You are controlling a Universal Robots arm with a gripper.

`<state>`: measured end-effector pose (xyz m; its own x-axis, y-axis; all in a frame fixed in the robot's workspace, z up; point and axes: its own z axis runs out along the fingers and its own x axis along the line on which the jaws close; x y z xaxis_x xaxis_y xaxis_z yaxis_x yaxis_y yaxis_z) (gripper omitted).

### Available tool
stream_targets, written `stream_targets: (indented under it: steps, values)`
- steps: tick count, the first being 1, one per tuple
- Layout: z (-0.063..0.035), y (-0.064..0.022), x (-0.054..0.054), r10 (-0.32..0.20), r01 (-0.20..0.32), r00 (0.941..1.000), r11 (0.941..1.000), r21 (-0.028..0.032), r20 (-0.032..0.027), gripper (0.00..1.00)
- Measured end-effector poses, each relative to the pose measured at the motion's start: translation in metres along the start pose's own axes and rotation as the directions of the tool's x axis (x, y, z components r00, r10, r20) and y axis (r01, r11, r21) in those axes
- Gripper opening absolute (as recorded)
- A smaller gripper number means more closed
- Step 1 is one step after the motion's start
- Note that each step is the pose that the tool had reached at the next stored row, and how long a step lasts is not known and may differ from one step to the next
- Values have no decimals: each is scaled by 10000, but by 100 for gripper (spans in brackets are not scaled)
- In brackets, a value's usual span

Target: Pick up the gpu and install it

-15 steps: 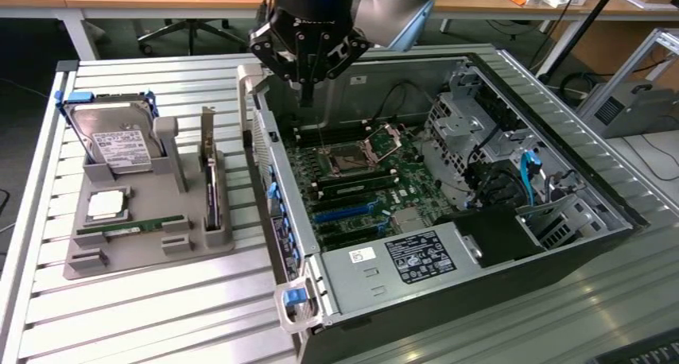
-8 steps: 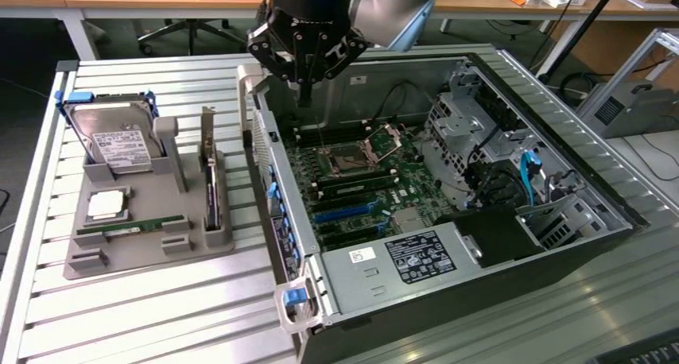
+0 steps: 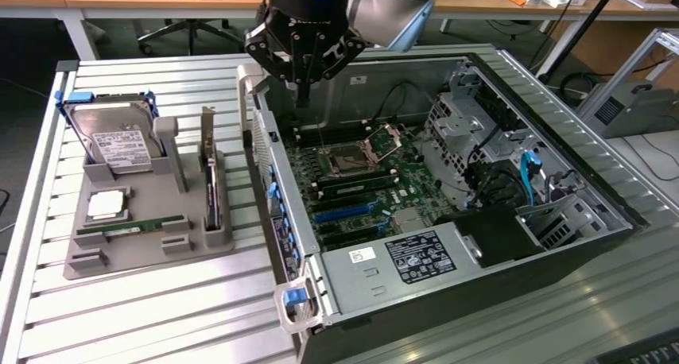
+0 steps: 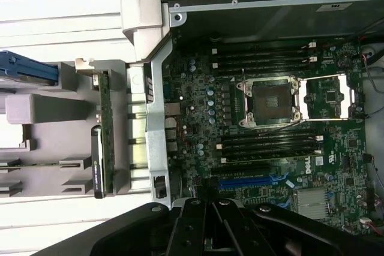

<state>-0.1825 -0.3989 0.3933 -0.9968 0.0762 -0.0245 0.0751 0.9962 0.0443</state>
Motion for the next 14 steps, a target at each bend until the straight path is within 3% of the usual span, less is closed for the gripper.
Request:
stream_targets:
  steps: [14]
  values:
    - [-1,-4,47,0,0,10000,10000,0,0,11]
